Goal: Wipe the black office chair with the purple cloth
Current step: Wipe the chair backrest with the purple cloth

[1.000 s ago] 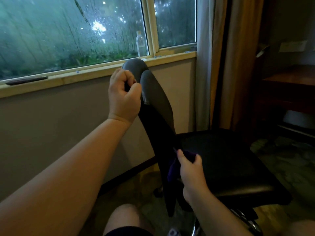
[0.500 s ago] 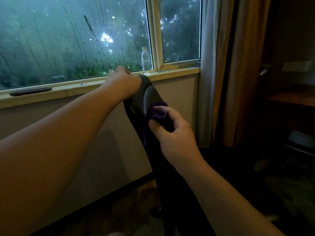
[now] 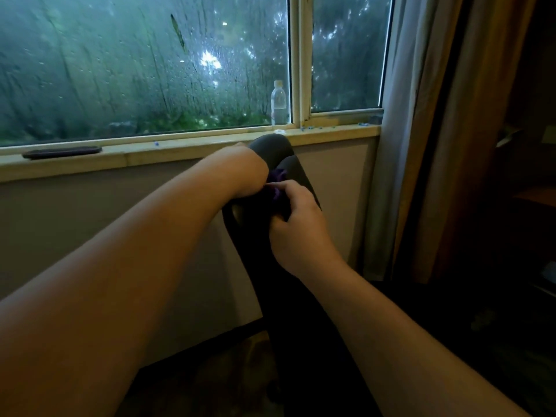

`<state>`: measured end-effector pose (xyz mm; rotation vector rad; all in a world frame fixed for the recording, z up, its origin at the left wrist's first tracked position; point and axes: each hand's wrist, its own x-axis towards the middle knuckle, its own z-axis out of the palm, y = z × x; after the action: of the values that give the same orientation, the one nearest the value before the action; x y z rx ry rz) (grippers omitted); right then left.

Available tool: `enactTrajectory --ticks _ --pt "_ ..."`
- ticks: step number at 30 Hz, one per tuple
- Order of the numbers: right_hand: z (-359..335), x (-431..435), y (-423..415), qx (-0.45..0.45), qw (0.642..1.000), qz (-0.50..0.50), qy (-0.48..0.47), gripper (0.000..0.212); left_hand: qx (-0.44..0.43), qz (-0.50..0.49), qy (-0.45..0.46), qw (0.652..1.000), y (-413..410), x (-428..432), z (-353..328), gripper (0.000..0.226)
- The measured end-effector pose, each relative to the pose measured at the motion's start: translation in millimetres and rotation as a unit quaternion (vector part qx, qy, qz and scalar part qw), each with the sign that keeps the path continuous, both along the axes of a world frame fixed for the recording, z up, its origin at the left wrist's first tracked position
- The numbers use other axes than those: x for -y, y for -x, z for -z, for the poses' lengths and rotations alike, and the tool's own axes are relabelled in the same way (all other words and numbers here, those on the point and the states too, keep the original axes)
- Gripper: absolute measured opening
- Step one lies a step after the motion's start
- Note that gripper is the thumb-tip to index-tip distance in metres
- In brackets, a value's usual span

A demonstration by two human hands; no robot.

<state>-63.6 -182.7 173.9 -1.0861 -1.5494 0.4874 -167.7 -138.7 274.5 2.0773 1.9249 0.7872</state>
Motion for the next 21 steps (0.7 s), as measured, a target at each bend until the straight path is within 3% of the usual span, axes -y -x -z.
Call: enactTrajectory --ticks 4,13,21 --pt "-5.2 -53.3 -0.9 0.042 0.999 0.023 0.021 0.031 0.008 0.013 -0.005 1.000 7.7 -17.7 1.8 0.040" --pt "-22.8 -120.0 -23.8 0.114 0.978 0.044 0.167 0.052 -0.042 0.013 0.008 0.999 18.0 -45.9 -1.7 0.036" --pt "-24.5 -64.0 6.3 0.135 0.988 0.041 0.064 0.024 -0.010 0.024 0.013 1.000 23.5 -59.1 -0.2 0.046"
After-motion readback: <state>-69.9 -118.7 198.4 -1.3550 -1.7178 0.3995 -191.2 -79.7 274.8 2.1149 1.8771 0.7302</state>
